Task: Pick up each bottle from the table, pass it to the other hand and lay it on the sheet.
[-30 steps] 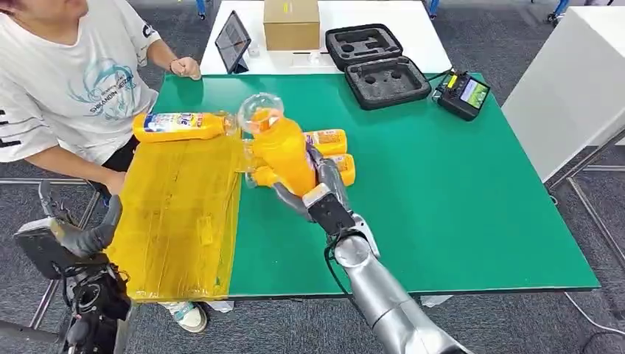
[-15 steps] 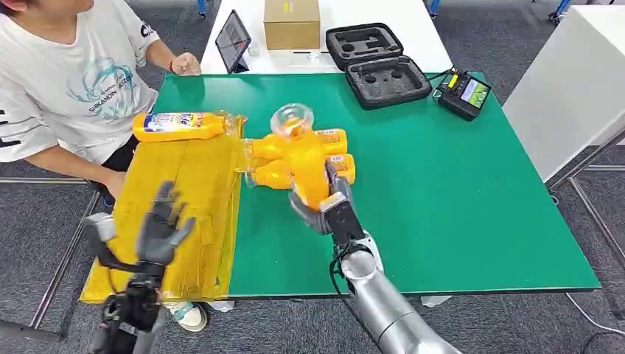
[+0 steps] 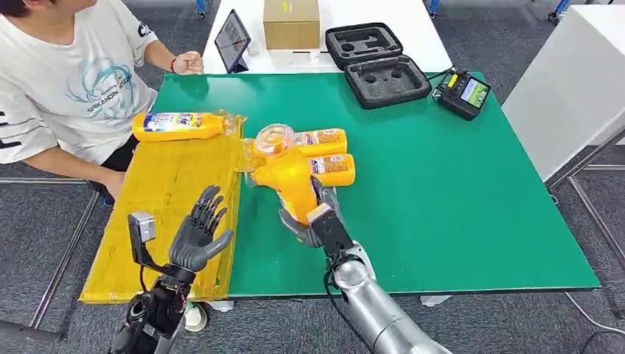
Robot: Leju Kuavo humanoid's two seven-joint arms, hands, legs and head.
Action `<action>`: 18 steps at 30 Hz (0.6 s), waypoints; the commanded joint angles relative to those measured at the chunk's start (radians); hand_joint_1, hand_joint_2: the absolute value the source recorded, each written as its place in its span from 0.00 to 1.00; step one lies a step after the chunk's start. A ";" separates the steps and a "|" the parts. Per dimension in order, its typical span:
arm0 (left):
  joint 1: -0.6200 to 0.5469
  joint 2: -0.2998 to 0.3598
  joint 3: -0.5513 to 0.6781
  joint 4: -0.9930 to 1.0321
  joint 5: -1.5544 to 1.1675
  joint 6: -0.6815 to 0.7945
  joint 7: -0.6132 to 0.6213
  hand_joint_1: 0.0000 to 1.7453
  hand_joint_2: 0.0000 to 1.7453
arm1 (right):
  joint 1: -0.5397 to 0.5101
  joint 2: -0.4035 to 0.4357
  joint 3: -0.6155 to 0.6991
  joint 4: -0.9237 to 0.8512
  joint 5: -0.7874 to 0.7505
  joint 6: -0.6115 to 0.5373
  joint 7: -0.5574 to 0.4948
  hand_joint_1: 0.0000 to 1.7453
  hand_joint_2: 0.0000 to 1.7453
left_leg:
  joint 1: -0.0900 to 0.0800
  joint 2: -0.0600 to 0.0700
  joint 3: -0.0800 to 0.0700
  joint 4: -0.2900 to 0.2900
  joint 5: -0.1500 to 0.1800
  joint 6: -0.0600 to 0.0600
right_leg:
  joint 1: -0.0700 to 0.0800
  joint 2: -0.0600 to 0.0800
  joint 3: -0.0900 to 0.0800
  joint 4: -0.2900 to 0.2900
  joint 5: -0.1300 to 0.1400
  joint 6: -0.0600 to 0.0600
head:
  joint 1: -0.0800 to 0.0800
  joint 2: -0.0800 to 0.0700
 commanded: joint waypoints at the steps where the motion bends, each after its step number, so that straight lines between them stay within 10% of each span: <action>1: -0.105 0.021 -0.121 0.090 0.027 0.071 0.000 0.00 1.00 | -0.069 0.074 0.152 0.213 0.068 -0.018 0.000 1.00 1.00 | 0.001 0.000 0.003 0.000 -0.001 -0.001 | 0.001 0.001 0.003 0.000 -0.001 -0.001 | 0.000 0.000; 18: -0.088 0.025 -0.150 0.009 0.242 -0.027 0.043 0.00 1.00 | -0.067 0.102 0.381 0.348 0.081 -0.030 0.068 1.00 1.00 | 0.002 -0.003 0.006 -0.001 -0.002 -0.002 | 0.002 -0.001 0.007 -0.001 -0.003 -0.001 | -0.001 0.000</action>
